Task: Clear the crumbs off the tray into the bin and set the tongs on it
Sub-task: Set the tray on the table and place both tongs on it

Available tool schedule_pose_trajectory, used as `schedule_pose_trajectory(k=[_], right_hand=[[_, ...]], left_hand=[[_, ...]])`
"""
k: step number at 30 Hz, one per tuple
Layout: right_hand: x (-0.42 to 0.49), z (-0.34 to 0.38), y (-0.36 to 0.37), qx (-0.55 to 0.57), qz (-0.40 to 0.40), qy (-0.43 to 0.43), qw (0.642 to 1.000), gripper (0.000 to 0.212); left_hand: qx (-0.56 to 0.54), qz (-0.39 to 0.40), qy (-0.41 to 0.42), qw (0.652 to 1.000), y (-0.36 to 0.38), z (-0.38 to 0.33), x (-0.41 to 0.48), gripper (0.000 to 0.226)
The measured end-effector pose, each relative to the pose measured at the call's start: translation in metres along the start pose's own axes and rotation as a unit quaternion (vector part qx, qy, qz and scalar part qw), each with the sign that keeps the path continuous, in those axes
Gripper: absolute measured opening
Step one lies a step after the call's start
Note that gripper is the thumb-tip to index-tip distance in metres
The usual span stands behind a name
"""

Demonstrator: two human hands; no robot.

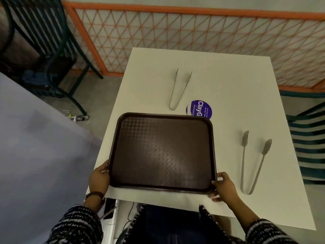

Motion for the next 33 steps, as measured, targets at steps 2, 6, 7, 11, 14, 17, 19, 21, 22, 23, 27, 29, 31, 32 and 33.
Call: schedule_pose_trajectory(k=[2, 6, 7, 11, 14, 17, 19, 21, 22, 23, 27, 29, 31, 32, 33], right_hand=[[0.004, 0.006, 0.000, 0.008, -0.002, 0.012, 1.000, 0.013], [0.010, 0.010, 0.000, 0.012, -0.007, 0.034, 0.999, 0.016], [0.010, 0.010, 0.000, 0.014, -0.005, 0.040, 0.999, 0.016], [0.008, 0.013, -0.001, 0.015, -0.016, 0.050, 0.998, 0.015], [0.009, 0.016, -0.006, -0.001, -0.046, 0.041, 0.998, 0.013], [0.010, 0.019, -0.010, -0.006, -0.067, 0.043, 0.997, 0.014], [0.010, 0.020, -0.008, -0.009, -0.070, 0.042, 0.997, 0.013], [0.010, 0.020, -0.007, -0.009, -0.077, 0.044, 0.996, 0.012], [0.010, 0.019, -0.007, -0.010, -0.082, 0.047, 0.996, 0.012], [0.009, 0.019, -0.007, -0.011, -0.085, 0.049, 0.995, 0.012], [0.002, 0.024, -0.010, -0.103, -0.099, 0.019, 0.990, 0.018], [-0.003, 0.029, -0.020, -0.203, -0.130, -0.013, 0.970, 0.028], [-0.009, 0.034, -0.035, -0.246, -0.181, -0.043, 0.951, 0.029], [-0.012, 0.037, -0.044, -0.251, -0.211, -0.062, 0.942, 0.027], [-0.015, 0.042, -0.053, -0.253, -0.244, -0.089, 0.932, 0.024]], left_hand=[[0.017, 0.011, 0.009, 1.000, 0.004, -0.013, 0.012, 0.044], [0.029, 0.033, 0.022, 0.999, 0.011, -0.033, 0.031, 0.042], [0.031, 0.037, 0.022, 0.999, 0.011, -0.035, 0.034, 0.042], [0.045, 0.046, 0.034, 0.997, 0.011, -0.036, 0.038, 0.041], [0.045, 0.059, 0.039, 0.996, 0.012, -0.032, 0.037, 0.041], [0.053, 0.087, 0.047, 0.994, 0.017, -0.027, 0.040, 0.043], [0.047, 0.100, 0.053, 0.992, 0.016, -0.026, 0.043, 0.043], [0.035, 0.109, 0.046, 0.992, 0.016, -0.025, 0.045, 0.042], [0.028, 0.113, 0.042, 0.992, 0.016, -0.024, 0.046, 0.042], [0.021, 0.119, 0.040, 0.992, 0.015, -0.024, 0.046, 0.041], [0.007, 0.119, 0.033, 0.992, 0.010, -0.025, 0.049, 0.039], [0.007, 0.088, 0.029, 0.996, 0.006, -0.031, 0.054, 0.039], [0.012, 0.073, 0.075, 0.994, 0.009, -0.052, 0.053, 0.036], [0.020, 0.076, 0.111, 0.991, 0.014, -0.067, 0.049, 0.034], [0.033, 0.085, 0.150, 0.984, 0.022, -0.082, 0.044, 0.033]])
Point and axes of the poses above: each hand's wrist, its own x-axis towards the middle knuckle, its own y-axis out of the palm, z = x × y, the point moved 7 cm from there along x, towards the middle knuckle, and after that the axes turned 9 degrees about -y, right-handed, at the moved point
